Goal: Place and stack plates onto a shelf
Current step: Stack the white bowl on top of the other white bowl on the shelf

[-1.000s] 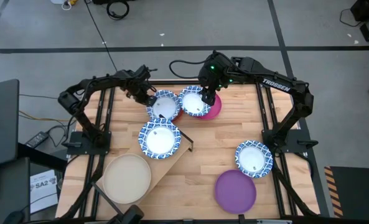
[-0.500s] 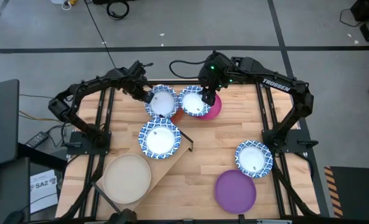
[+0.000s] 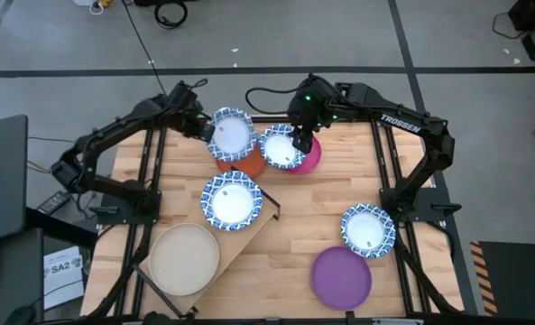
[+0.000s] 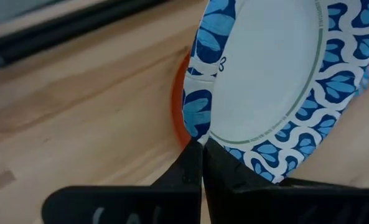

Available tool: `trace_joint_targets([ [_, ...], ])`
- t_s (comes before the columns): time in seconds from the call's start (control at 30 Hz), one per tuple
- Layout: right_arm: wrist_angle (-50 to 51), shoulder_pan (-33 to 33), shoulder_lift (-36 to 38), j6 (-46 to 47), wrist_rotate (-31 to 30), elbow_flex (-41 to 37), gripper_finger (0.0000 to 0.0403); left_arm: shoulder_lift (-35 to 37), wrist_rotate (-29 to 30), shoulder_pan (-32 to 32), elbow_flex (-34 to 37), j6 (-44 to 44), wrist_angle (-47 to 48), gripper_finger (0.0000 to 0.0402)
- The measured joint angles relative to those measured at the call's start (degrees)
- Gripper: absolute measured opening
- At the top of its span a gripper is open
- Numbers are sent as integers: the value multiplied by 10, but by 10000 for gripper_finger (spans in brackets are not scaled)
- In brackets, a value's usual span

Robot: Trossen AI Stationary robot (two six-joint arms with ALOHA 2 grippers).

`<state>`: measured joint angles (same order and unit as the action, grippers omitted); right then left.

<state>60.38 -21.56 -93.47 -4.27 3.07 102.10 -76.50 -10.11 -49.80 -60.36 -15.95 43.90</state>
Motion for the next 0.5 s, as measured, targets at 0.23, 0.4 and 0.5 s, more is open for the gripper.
trace_joint_targets([
  [0.23, 0, 0, 0, 0, 0, 0, 174, 50, -1, -25, 0, -9, 0, 3],
  [0.4, 0, 0, 0, 0, 0, 0, 174, 84, -28, -45, 0, -16, -1, 3],
  [0.5, -1, 0, 0, 0, 0, 0, 174, 99, -61, -54, 0, -29, -2, 3],
])
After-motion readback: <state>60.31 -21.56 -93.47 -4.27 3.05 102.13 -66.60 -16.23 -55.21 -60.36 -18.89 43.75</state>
